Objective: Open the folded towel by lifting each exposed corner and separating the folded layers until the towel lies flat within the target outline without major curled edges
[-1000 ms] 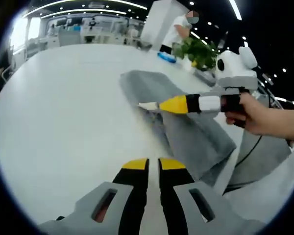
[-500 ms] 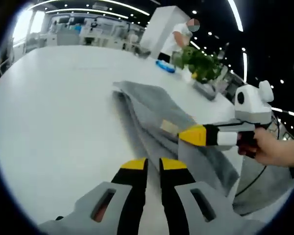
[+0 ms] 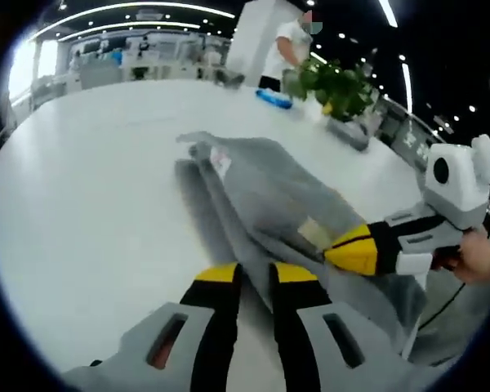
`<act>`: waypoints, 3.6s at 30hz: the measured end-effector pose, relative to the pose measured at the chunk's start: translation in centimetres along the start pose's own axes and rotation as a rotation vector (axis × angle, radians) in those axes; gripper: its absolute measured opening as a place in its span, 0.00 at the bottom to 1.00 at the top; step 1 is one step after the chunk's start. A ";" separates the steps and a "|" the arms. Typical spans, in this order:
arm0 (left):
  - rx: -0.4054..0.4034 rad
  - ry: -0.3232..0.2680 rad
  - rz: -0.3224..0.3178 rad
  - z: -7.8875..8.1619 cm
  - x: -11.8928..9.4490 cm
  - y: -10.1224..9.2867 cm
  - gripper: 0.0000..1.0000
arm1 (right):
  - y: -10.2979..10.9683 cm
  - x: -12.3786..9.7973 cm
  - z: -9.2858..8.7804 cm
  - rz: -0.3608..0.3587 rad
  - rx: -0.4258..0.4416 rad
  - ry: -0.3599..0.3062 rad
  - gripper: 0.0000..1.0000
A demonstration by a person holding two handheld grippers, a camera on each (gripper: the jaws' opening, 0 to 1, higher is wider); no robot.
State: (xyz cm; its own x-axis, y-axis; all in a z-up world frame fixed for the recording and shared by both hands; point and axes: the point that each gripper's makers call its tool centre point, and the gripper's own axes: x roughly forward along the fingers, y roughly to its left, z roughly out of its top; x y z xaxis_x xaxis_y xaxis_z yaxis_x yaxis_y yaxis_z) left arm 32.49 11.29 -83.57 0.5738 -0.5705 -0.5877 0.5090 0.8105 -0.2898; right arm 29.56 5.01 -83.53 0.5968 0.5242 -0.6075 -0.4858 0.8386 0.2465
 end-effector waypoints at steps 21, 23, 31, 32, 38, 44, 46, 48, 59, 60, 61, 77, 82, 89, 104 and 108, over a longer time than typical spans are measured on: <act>0.271 0.026 0.061 -0.2 0.5 -0.4 0.02 | 0.5 0.9 2.9 0.003 -0.120 -0.059 0.06; 0.262 0.025 0.058 -0.2 0.5 -0.3 0.02 | 0.5 1.5 3.4 -0.003 -0.134 -0.047 0.05; 0.280 0.002 0.058 -0.3 0.5 -0.2 0.02 | -1.3 0.9 4.7 -0.058 -0.143 -0.052 0.00; 0.273 -0.003 0.059 -0.3 0.5 -0.1 0.02 | -2.1 0.4 4.2 -0.079 -0.129 -0.046 0.00; 0.290 -0.016 0.061 -0.2 0.5 -0.2 0.02 | -4.7 -1.7 3.1 -0.120 -0.096 -0.063 0.00; 0.313 -0.018 0.062 -0.2 0.5 -0.3 0.02 | -5.8 -2.2 2.2 -0.145 -0.096 -0.055 0.00; 0.318 -0.017 0.065 -0.2 0.5 -0.3 0.02 | -5.8 -2.2 2.2 -0.157 -0.110 -0.056 0.00; 0.323 -0.016 0.068 -0.2 0.6 -0.3 0.02 | -6.0 -2.4 2.3 -0.172 -0.123 -0.060 0.00; 0.361 -0.014 0.085 -0.2 0.5 -0.4 0.02 | -9.6 -5.1 0.2 -0.267 -0.155 -0.053 0.00; 0.362 -0.013 0.086 -0.2 0.5 -0.4 0.02 | -9.8 -5.1 -0.3 -0.269 -0.160 -0.046 0.00; 0.363 -0.013 0.086 -0.2 0.5 -0.4 0.02 | -9.9 -5.1 -0.4 -0.272 -0.162 -0.042 0.00; 0.593 0.018 0.129 -0.4 0.2 -0.7 0.02 | -13.3 -7.2 -2.8 -0.331 -0.168 -0.059 0.00; 0.580 0.033 0.128 -0.5 -0.2 -0.2 0.02 | -14.3 -7.8 -3.0 -0.346 -0.133 -0.082 0.00; 0.597 0.049 0.153 -0.9 -1.0 0.6 0.02 | -15.2 -8.6 -3.3 -0.384 -0.106 -0.087 0.00; 0.561 0.083 0.252 -1.4 -3.5 4.4 0.02 | -18.5 -10.9 -4.2 -0.501 -0.049 -0.100 0.00; 0.510 0.074 0.255 -1.5 -4.0 5.1 0.02 | -18.6 -10.9 -4.3 -0.499 -0.034 -0.103 0.00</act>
State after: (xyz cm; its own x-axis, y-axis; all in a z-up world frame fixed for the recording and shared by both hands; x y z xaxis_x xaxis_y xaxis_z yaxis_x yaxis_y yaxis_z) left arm 31.80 17.90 -83.82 0.6816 -0.3397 -0.6481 0.6161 0.7443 0.2578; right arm 29.36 -17.00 -84.70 0.8204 0.0741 -0.5669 -0.1449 0.9861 -0.0808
